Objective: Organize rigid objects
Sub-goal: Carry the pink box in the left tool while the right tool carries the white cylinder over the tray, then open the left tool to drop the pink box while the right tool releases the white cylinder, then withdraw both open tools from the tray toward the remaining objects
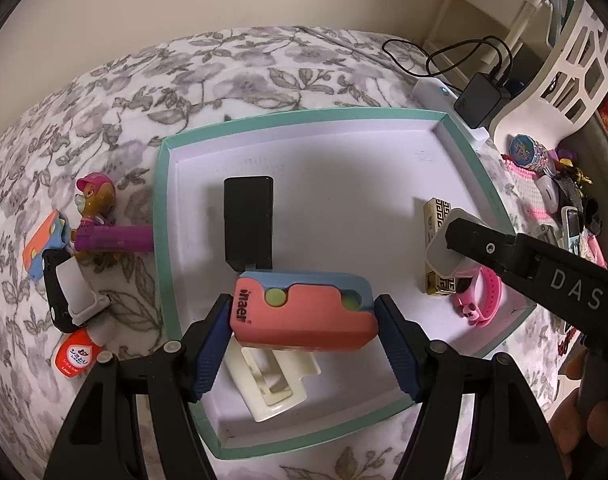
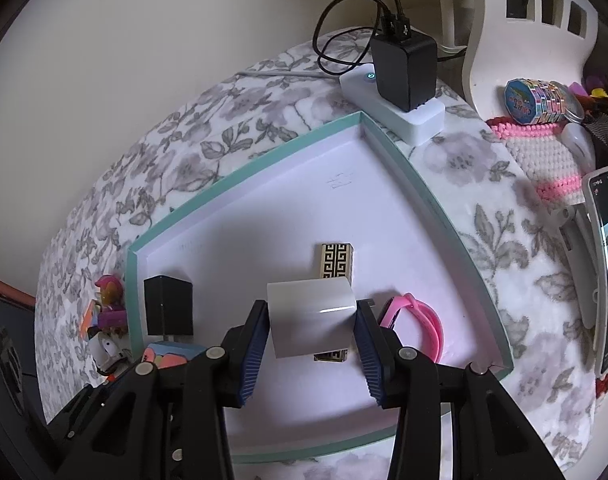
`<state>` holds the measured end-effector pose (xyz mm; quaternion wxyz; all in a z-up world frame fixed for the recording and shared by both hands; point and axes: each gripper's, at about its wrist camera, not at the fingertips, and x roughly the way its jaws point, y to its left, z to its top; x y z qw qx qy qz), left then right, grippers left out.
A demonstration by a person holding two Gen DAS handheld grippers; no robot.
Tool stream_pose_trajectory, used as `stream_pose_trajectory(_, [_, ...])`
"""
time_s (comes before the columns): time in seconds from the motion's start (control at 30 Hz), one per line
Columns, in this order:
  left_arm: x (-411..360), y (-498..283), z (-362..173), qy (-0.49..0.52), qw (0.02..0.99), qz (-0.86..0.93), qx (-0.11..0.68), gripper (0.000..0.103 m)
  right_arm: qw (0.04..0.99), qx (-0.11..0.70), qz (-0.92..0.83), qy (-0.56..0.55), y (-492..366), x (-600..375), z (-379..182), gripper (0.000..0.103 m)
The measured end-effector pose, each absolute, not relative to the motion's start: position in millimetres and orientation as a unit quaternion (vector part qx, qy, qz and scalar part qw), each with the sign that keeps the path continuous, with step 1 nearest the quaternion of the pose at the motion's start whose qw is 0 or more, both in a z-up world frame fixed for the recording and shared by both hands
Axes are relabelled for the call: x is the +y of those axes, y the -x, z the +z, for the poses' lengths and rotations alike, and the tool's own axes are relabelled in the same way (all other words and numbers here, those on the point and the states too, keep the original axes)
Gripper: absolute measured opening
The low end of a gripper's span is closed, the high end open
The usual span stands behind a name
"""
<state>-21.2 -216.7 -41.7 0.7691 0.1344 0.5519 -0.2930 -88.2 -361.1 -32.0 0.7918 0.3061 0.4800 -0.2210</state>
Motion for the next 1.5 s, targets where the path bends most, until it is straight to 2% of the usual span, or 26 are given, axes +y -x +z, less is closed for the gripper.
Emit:
stream_pose_trajectory(0.37, [-216.7,20.9,-39.8,-0.135,0.762,-0.295,0.560,0.072,0.786,0.489,-0.232,-0.297,87.1,-361.6,-32.1,0.046])
stream_pose_trajectory(0.7, [-216.0,22.9,-21.5,-0.127,0.766,-0.307,0.550,0.072,0.808,0.457,-0.234,-0.289,90.9,-359.4,-6.6,0.046])
stream_pose_trajectory(1.27, [-157.0,-21.3,8.5,-0.036,0.806,-0.240,0.540,0.072,0.828,0.435,-0.231,-0.268,90.6,-348.8,15.4,0.046])
stream_pose_trajectory(1.37, [-146.0,-28.8,9.4,-0.033,0.812,-0.219,0.540,0.074,0.827,0.441,-0.230,-0.261,88.2,-345.1,13.2,0.046])
stream_pose_trajectory(1.5, [-137.0,-33.4,9.9,-0.034,0.819,-0.200,0.537,0.081,0.827,0.451,-0.227,-0.249,83.1,-339.0,9.1,0.046])
